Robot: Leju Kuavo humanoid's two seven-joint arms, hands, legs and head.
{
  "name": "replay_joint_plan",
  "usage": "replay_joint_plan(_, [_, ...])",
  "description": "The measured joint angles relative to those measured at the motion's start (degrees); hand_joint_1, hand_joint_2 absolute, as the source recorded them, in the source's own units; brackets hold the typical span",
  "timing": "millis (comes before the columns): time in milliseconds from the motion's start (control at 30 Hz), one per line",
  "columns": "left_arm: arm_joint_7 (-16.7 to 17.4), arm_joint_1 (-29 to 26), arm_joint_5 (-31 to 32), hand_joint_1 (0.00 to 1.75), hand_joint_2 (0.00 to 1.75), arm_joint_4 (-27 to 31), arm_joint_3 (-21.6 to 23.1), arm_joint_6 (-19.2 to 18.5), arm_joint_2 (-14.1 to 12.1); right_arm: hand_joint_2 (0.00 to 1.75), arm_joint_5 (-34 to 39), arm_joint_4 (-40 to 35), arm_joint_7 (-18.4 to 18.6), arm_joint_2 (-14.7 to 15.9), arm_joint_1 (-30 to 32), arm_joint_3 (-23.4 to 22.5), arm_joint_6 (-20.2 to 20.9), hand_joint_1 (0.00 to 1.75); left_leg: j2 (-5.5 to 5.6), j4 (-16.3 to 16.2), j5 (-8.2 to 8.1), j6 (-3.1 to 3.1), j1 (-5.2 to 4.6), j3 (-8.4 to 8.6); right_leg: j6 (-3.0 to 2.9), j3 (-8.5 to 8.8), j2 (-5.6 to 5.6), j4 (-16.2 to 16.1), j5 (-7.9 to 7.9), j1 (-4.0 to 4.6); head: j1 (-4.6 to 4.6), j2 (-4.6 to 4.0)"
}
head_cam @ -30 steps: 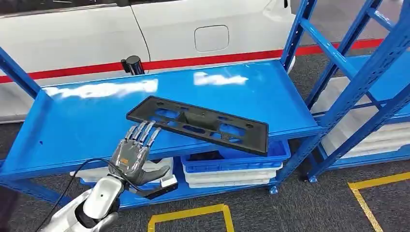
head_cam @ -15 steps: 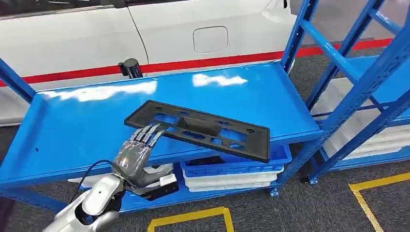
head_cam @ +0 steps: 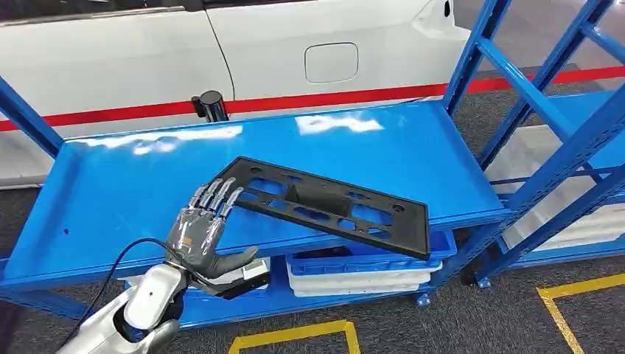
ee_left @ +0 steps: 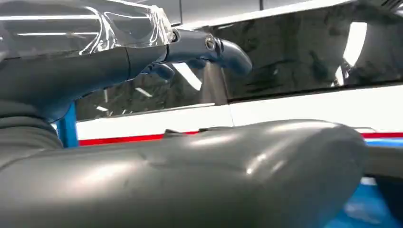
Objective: Take the parts from the cabinet and place them on the table.
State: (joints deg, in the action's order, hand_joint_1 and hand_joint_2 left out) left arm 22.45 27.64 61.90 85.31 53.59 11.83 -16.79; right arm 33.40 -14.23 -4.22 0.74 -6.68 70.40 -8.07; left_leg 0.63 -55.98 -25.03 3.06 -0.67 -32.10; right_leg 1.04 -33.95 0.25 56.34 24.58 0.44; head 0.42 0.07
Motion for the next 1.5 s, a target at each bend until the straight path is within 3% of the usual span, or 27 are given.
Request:
replay_joint_plan(67, [0.0, 0.05, 0.68, 0.0, 0.0, 0.04, -0.09, 0.67, 0.0, 0.0, 0.0, 0.0, 0.0, -0.04, 0.01, 0.0, 0.0, 0.0, -0.03, 0.22, -0.16, -0.58, -0.41, 0.25, -0.38, 0.3, -0.06, -0.69, -0.23, -0.43, 0.04, 0.0])
replay_joint_plan(133, [-0.02, 0.16, 0.7, 0.0, 0.0, 0.11, -0.11, 0.96, 0.0, 0.0, 0.02, 0.07, 0.0, 0.09, -0.04, -0.02, 0.0, 0.0, -0.18, -2.94, -2.34, -1.43, 0.07, -1.02, -0.7, 0.87, -0.12, -1.15, -0.27, -0.95, -0.07, 0.0])
replay_joint_plan(233, [-0.22, -0.08, 0.72, 0.0, 0.0, 0.11, -0.09, 1.24, 0.0, 0.0, 0.0, 0.07, 0.02, 0.0, -0.05, 0.0, 0.0, 0.0, -0.21, -16.62, -7.9, -2.56, 1.08, -7.94, -0.79, 1.01, -0.11, -1.11, -0.06, -1.13, -0.11, 0.0])
replay_joint_plan(267, [-0.33, -0.16, 0.72, 0.0, 0.0, 0.11, -0.07, 1.24, 0.0, 0.0, 0.0, 0.07, 0.02, 0.0, 0.01, 0.0, 0.0, 0.0, -0.23, -18.5, -7.83, -2.81, 1.39, -9.17, -0.71, 1.07, -0.09, -1.1, 0.01, -1.26, -0.11, 0.0])
replay_joint_plan(300, [-0.48, -0.19, 0.68, 0.0, 0.0, 0.11, -0.07, 1.22, 0.0, 0.0, 0.0, 0.07, 0.02, 0.0, 0.01, 0.0, 0.0, 0.0, -0.25, -17.29, -6.44, -3.14, 1.69, -8.95, -0.52, 1.2, -0.07, -1.09, 0.14, -1.45, -0.11, 0.0])
replay_joint_plan(333, [-0.63, -0.18, 0.65, 0.0, 0.0, 0.11, -0.07, 1.22, 0.02, 0.0, 0.0, 0.07, 0.02, 0.02, 0.01, -0.02, -0.02, 0.0, -0.29, -13.33, -3.93, -3.51, 1.97, -7.22, -0.22, 1.46, 0.02, -1.08, 0.33, -1.7, -0.11, 0.0])
replay_joint_plan(400, [-0.83, -0.04, 0.61, 0.0, 0.0, 0.11, -0.09, 1.2, 0.02, 0.0, 0.0, 0.09, 0.0, 0.02, -0.02, 0.0, -0.02, 0.0, -0.44, -2.64, 1.24, -4.31, 2.64, -2.19, 0.59, 2.1, 0.12, -0.99, 0.83, -2.1, -0.11, 0.0])
replay_joint_plan(433, [-0.9, 0.1, 0.61, 0.0, 0.0, 0.11, -0.07, 1.18, 0.04, 0.0, -0.02, 0.15, 0.0, 0.26, -0.09, 0.0, -0.07, 0.0, -0.26, -0.21, 0.78, -4.62, 2.62, -1.0, 1.11, 2.05, 0.18, -0.88, 1.08, -1.62, -0.24, 0.0])
replay_joint_plan(467, [-0.92, 0.14, 0.59, 0.0, 0.0, 0.11, -0.07, 1.07, 0.07, 0.0, -0.13, 0.15, 0.0, 0.15, -0.19, 0.0, -0.09, 0.0, 0.09, 0.01, 1.03, -3.57, 2.45, -1.07, 1.37, 1.83, 0.23, -0.75, 1.11, -1.63, -0.26, 0.0])
replay_joint_plan(600, [-1.22, 0.34, 0.5, 0.0, 0.0, 0.11, -0.07, 0.35, 0.18, 0.0, -0.37, 0.15, 0.0, 0.26, -0.2, 0.0, -0.11, 0.0, 0.07, 0.2, 1.21, -1.61, 2.29, -1.02, 2.32, 1.99, 0.23, -0.94, 1.48, -2.12, 0.04, 0.0])
replay_joint_plan(633, [-1.29, 0.54, 0.5, 0.0, 0.0, 0.11, -0.07, 0.22, 0.22, 0.0, -0.44, 0.15, 0.0, 0.28, -0.31, 0.0, -0.11, 0.0, 0.06, 0.2, 1.11, -1.29, 2.23, -0.85, 2.29, 1.22, 0.13, 1.31, 2.84, -2.0, 0.09, 0.0])
replay_joint_plan(700, [-1.44, 0.78, 0.48, 0.0, 0.0, 0.11, -0.07, 0.04, 0.26, 0.0, -0.5, 0.15, 0.0, 0.28, -0.45, 0.0, -0.11, 0.0, -0.06, 0.19, 0.93, -0.78, 2.02, -0.74, 2.34, -3.57, 0.12, 11.08, 7.35, -1.8, 0.18, 0.0])
replay_joint_plan(767, [-1.55, 0.79, 0.35, 0.0, 0.0, 0.02, -0.04, -0.15, 0.28, 0.0, -0.59, 0.15, 0.0, 0.28, -0.38, 0.0, -0.11, 0.0, -0.13, 0.18, 0.75, -0.49, 1.54, -0.63, 2.19, -7.69, 0.12, 18.41, 9.11, -1.69, 0.17, 0.0])
replay_joint_plan(800, [-1.6, 0.81, 0.24, 0.0, 0.0, -0.09, -0.04, -0.31, 0.31, 0.0, -0.68, 0.15, 0.0, 0.28, -0.38, 0.0, -0.11, 0.0, -0.09, 0.18, 0.67, -0.41, 1.33, -0.43, 1.9, -7.95, 0.12, 18.16, 8.07, -1.57, 0.17, 0.0])
replay_joint_plan(833, [-1.75, 0.88, 0.22, 0.0, 0.0, -0.17, -0.04, -0.37, 0.35, 0.0, -0.7, 0.15, 0.0, 0.28, -0.41, 0.0, -0.11, 0.0, -0.05, 0.18, 0.53, -0.23, 1.15, -0.2, 1.52, -6.81, 0.12, 15.09, 5.84, -1.41, 0.17, 0.0])
replay_joint_plan(900, [-2.1, 1.24, -0.11, 0.0, 0.0, -0.22, -0.04, -0.48, 0.46, 0.0, -0.94, 0.15, 0.02, 0.37, -0.55, 0.0, -0.11, 0.0, 0.06, 0.2, 0.18, -0.21, 0.9, 0.44, 0.3, -1.89, 0.13, 4.33, 0.17, -0.85, 0.17, 0.0])
replay_joint_plan(933, [-2.32, 1.46, -0.31, 0.0, 0.0, -0.35, -0.02, -0.5, 0.55, 0.0, -1.01, 0.15, 0.2, 0.61, -0.67, 0.0, -0.11, 0.0, 0.07, 0.24, 0.06, -0.25, 0.98, 0.44, -0.39, -0.42, 0.15, 0.86, -0.31, -0.43, 0.15, 0.0])
replay_joint_plan(967, [-2.53, 1.8, -0.53, 0.0, 0.0, -0.5, 0.0, -0.59, 0.63, 0.0, -1.07, 0.15, 0.31, 0.63, -0.82, 0.0, -0.11, 0.0, 0.15, 0.03, -0.14, -0.56, 0.35, 0.15, -0.31, -0.01, 0.05, -0.33, -0.08, -0.28, 0.18, 0.0])
replay_joint_plan(1067, [-3.08, 2.12, -0.53, 0.0, 0.0, -0.85, 0.04, -0.68, 1.05, 0.0, -1.24, 0.15, 0.35, 0.63, -1.0, 0.0, 0.0, 0.0, 0.09, 0.52, -0.02, -1.33, 0.83, 0.21, -0.37, -0.2, 0.23, -0.35, -0.15, -0.09, 0.18, 0.0])
replay_joint_plan(1133, [-3.13, 2.44, -0.55, 0.0, 0.0, -1.03, 0.02, -0.59, 1.16, 0.0, -1.51, 0.15, 0.35, 0.74, -1.14, 0.0, 0.0, 0.0, -0.09, -1.03, -1.33, -2.0, 0.73, -0.47, -0.67, 0.24, 0.19, -0.98, -0.47, -0.81, 0.13, 0.0])
replay_joint_plan(1233, [-3.21, 2.92, -0.77, 0.0, 0.0, -1.6, 0.11, -0.55, 1.42, 0.0, -1.55, 0.15, 0.35, 0.7, -1.5, 0.0, 0.0, 0.0, -0.15, -14.42, -7.6, -2.75, 1.17, -6.79, -0.9, 0.27, 0.17, -0.96, -0.36, -0.86, -0.13, 0.0])
replay_joint_plan(1267, [-3.3, 2.83, -0.77, 0.0, 0.0, -1.75, 0.15, -0.53, 1.42, 0.0, -1.6, 0.15, 0.35, 0.7, -1.46, 0.0, 0.0, 0.0, -0.16, -18.29, -8.54, -2.88, 1.2, -8.79, -0.92, 0.31, 0.17, -0.95, -0.32, -0.87, -0.15, 0.0])
replay_joint_plan(1300, [-3.41, 2.82, -0.79, 0.0, 0.0, -1.88, 0.15, -0.48, 1.42, 0.0, -1.62, 0.15, 0.35, 0.63, -1.42, 0.0, 0.0, 0.0, -0.18, -18.98, -7.91, -2.96, 1.27, -9.52, -0.89, 0.37, 0.18, -0.95, -0.28, -0.9, -0.15, 0.0])
replay_joint_plan(1333, [-3.63, 2.9, -0.83, 0.0, 0.0, -2.06, 0.15, -0.44, 1.42, 0.0, -1.66, 0.15, 0.35, 0.61, -1.43, 0.0, 0.0, 0.0, -0.2, -16.72, -6.06, -2.97, 1.34, -8.75, -0.83, 0.49, 0.2, -0.93, -0.21, -0.92, -0.15, 0.0])
replay_joint_plan(1400, [-3.87, 3.1, -0.96, 0.0, 0.0, -2.32, 0.15, -0.29, 1.51, 0.0, -1.7, 0.15, 0.35, 0.61, -1.54, 0.0, 0.0, 0.0, -0.3, -5.87, -0.28, -2.91, 1.43, -3.84, -0.49, 1.0, 0.25, -0.93, 0.08, -1.01, -0.15, 0.0])
replay_joint_plan(1433, [-3.98, 3.2, -1.2, 0.0, 0.0, -2.45, 0.15, -0.22, 1.55, 0.0, -1.77, 0.15, 0.39, 0.61, -1.56, 0.0, 0.0, 0.0, -0.48, -0.96, 1.53, -2.78, 1.48, -1.61, -0.23, 1.17, 0.28, -0.93, 0.24, -0.96, -0.17, 0.0])
replay_joint_plan(1500, [-4.33, 3.37, -1.7, 0.0, 0.0, -2.67, 0.2, -0.05, 1.86, 0.0, -2.12, 0.15, 1.0, 0.63, -1.8, 0.0, 0.06, 0.0, -0.3, 0.31, 1.08, -1.9, 1.19, -1.02, 0.17, 0.87, 0.31, -0.82, 0.32, -0.51, -0.04, 0.0])
